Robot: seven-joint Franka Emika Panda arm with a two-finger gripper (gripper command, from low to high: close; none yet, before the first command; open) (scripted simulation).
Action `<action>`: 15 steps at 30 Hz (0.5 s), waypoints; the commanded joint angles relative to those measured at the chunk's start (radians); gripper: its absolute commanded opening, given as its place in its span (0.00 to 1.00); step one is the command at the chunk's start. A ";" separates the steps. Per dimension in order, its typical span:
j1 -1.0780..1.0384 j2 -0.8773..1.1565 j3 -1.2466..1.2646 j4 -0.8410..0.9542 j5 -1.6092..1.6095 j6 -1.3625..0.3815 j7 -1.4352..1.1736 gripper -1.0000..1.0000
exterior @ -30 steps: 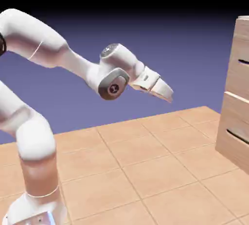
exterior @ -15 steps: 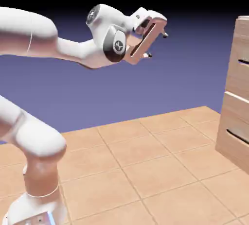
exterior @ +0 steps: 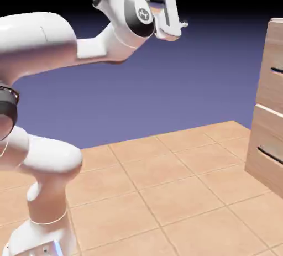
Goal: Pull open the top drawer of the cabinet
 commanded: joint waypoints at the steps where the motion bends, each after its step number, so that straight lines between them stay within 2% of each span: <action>1: 0.026 -0.010 -0.019 0.016 -0.034 -0.005 -0.044 0.50; 15: 0.387 -0.150 -0.279 0.241 -0.516 -0.072 -0.652 0.50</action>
